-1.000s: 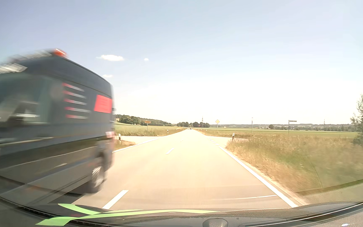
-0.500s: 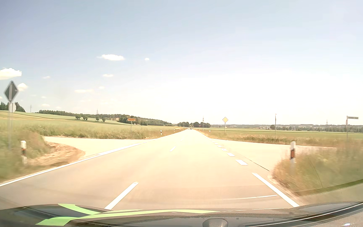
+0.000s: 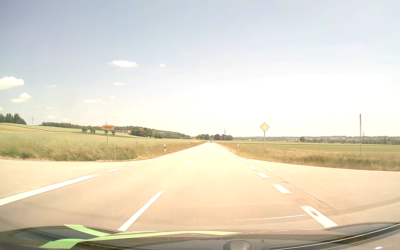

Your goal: Follow the waypoints while adhering to traffic rules and regulations

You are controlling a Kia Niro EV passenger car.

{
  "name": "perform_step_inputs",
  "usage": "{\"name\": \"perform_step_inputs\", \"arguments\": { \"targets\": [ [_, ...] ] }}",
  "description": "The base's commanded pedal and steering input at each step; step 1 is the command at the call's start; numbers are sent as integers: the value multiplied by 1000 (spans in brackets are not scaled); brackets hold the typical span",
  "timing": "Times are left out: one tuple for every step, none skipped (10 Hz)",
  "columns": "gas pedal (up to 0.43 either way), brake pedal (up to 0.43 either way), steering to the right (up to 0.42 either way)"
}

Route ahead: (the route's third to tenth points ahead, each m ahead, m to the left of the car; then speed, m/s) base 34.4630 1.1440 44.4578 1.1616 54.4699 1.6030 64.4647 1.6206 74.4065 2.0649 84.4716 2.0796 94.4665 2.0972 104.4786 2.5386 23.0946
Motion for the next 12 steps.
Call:
{"name": "perform_step_inputs", "arguments": {
  "targets": [
    [280, 0, -1],
    [287, 0, -1],
    [287, 0, -1],
    [287, 0, -1],
    [287, 0, -1],
    [287, 0, -1],
    [280, 0, -1],
    [268, 0, -1],
    [268, 0, -1],
    [280, 0, -1],
    [280, 0, -1],
    [280, 0, -1]
  ]
}}
